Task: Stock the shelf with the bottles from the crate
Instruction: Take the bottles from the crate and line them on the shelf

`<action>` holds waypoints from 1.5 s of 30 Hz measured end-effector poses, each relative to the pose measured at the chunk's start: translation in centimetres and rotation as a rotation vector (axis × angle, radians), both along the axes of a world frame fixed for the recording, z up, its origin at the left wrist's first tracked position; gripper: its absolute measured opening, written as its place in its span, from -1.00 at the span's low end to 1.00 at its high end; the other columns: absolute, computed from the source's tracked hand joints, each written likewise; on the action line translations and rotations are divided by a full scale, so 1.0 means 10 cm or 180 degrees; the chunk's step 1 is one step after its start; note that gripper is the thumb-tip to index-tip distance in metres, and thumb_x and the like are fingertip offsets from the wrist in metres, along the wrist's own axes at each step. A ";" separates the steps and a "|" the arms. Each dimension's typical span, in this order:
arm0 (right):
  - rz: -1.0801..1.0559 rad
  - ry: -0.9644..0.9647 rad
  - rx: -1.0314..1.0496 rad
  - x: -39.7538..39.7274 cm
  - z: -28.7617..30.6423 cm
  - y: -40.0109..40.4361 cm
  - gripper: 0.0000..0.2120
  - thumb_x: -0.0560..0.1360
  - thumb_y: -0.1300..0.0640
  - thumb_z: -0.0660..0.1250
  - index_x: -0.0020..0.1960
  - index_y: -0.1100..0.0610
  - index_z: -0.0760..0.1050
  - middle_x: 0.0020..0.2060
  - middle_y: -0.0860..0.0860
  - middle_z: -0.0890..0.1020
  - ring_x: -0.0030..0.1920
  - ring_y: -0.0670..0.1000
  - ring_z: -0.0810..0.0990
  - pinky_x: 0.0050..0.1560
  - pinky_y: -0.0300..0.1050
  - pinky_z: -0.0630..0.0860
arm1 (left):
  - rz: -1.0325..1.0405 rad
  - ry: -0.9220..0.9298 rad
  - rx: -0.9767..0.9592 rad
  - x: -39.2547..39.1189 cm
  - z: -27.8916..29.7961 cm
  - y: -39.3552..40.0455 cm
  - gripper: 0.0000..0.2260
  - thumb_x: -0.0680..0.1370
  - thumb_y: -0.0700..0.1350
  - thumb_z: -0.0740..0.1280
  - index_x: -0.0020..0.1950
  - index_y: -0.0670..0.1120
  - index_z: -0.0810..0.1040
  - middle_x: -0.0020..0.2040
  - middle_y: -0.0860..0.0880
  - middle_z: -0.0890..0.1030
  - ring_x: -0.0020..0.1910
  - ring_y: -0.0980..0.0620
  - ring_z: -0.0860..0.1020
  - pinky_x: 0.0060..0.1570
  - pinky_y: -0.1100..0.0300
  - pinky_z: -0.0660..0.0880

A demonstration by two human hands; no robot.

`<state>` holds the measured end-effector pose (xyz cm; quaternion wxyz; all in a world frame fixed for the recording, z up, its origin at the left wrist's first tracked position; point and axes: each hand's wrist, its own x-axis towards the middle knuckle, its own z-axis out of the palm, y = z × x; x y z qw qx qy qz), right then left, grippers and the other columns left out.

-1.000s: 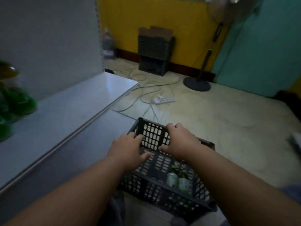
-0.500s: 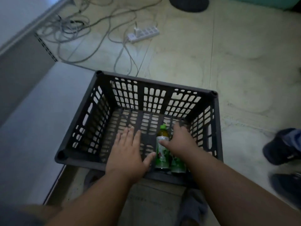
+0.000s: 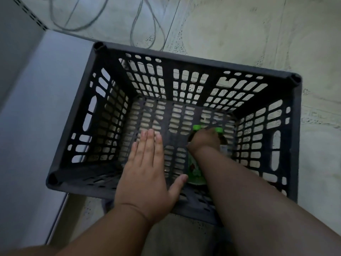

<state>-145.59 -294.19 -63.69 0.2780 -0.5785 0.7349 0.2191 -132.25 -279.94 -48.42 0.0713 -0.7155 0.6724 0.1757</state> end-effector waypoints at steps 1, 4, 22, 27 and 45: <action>-0.0082 -0.0092 -0.0075 0.04 0.00 0.04 -0.21 0.35 -0.14 0.50 0.41 0.17 0.26 0.32 0.25 0.36 0.26 0.25 0.40 0.19 0.13 0.44 | -0.0015 -0.0007 -0.0004 0.00 0.00 0.00 -0.12 0.49 0.44 -0.26 0.55 -0.19 -0.34 0.58 -0.17 -0.30 0.54 -0.06 -0.36 0.53 -0.04 -0.18; -0.0518 -0.0818 -0.0014 0.17 0.10 0.14 -0.17 0.29 -0.06 0.59 0.34 0.05 0.14 0.23 0.23 0.47 0.21 0.27 0.49 0.04 0.12 0.49 | 0.0001 0.0023 -0.0073 0.01 -0.02 0.01 -0.12 0.50 0.44 -0.24 0.56 -0.19 -0.30 0.59 -0.18 -0.26 0.55 -0.06 -0.32 0.53 -0.04 -0.15; 0.1499 -0.2646 -0.1562 1.14 3.60 0.92 -0.42 0.23 -0.22 0.54 0.07 0.00 0.35 -0.09 -0.04 0.54 -0.07 0.06 0.56 -0.13 -0.01 0.53 | 0.2367 0.2185 -0.1576 1.18 1.73 1.07 -0.24 0.28 0.15 0.60 0.41 -0.01 0.43 0.29 0.04 0.52 0.20 0.11 0.49 0.13 0.23 0.38; 0.2180 -0.3713 -0.1637 2.07 4.50 1.77 -0.38 0.22 -0.17 0.58 0.16 -0.04 0.39 -0.01 -0.06 0.60 -0.01 -0.02 0.60 -0.04 -0.05 0.58 | 0.2615 0.2059 -0.1811 1.81 2.35 1.91 -0.16 0.26 0.18 0.60 0.46 0.05 0.35 0.35 0.05 0.47 0.23 0.10 0.45 0.17 0.10 0.45; 0.3700 -0.4237 -0.0943 4.21 4.68 2.02 -0.34 0.23 -0.06 0.62 0.22 -0.10 0.38 0.01 -0.11 0.62 0.02 0.00 0.61 0.03 0.11 0.61 | 0.4138 0.0663 -0.1929 3.00 1.97 2.17 -0.01 0.29 0.42 0.43 0.57 0.02 0.17 0.53 -0.02 0.28 0.46 -0.04 0.27 0.40 0.06 0.22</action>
